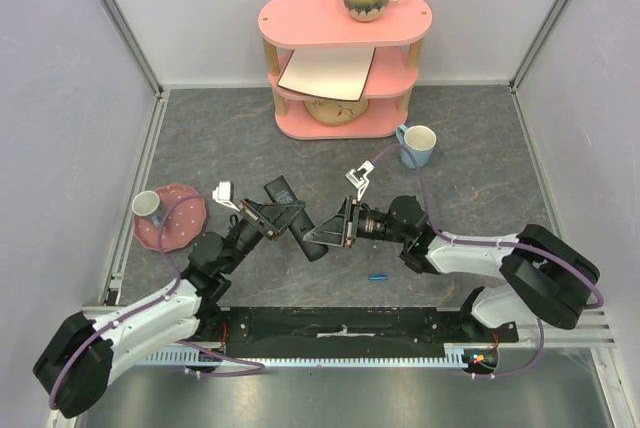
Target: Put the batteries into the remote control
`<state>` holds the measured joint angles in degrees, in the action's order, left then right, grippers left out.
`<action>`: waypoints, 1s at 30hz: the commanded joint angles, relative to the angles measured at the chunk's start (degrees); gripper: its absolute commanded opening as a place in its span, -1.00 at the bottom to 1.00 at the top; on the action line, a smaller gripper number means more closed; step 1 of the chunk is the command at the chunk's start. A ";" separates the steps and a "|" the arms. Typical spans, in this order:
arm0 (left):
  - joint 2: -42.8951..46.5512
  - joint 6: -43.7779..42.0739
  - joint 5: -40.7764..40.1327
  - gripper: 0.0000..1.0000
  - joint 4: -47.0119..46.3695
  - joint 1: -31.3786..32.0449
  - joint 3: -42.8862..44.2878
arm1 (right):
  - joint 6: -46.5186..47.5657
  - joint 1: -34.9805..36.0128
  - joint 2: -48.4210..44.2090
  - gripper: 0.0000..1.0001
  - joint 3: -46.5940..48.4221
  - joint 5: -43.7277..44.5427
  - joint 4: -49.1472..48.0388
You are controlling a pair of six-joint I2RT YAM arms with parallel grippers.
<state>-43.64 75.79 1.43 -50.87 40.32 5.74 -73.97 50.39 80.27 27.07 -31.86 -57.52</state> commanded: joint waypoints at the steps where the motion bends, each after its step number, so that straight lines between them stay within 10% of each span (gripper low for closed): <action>1: 1.89 -0.90 -0.90 -0.60 -0.12 0.20 2.88 | 5.22 0.85 -1.68 -1.00 3.42 -4.97 4.31; 10: 13.66 -3.10 -5.82 0.88 16.84 -0.15 2.26 | 23.95 -0.56 -11.88 -1.00 14.58 -0.68 38.47; 12: 17.86 -3.72 -7.75 0.93 22.73 -0.15 2.44 | 31.21 -1.08 -13.03 -1.00 18.79 3.62 46.83; 16: 26.04 -3.90 -11.71 0.97 34.59 -0.24 2.61 | 42.94 -1.00 -13.39 -1.00 29.43 34.05 81.32; 20: 32.99 -1.70 -13.91 0.99 40.32 -0.24 0.16 | 48.30 -1.09 -9.70 -1.00 35.16 70.44 96.09; 30: 36.52 -3.80 -12.60 0.87 44.63 -0.15 -0.21 | 44.71 -1.09 -2.25 -1.00 31.64 85.29 100.92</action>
<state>-6.70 74.08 -10.33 -8.47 40.27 4.47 -28.03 49.12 73.49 58.41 42.68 38.85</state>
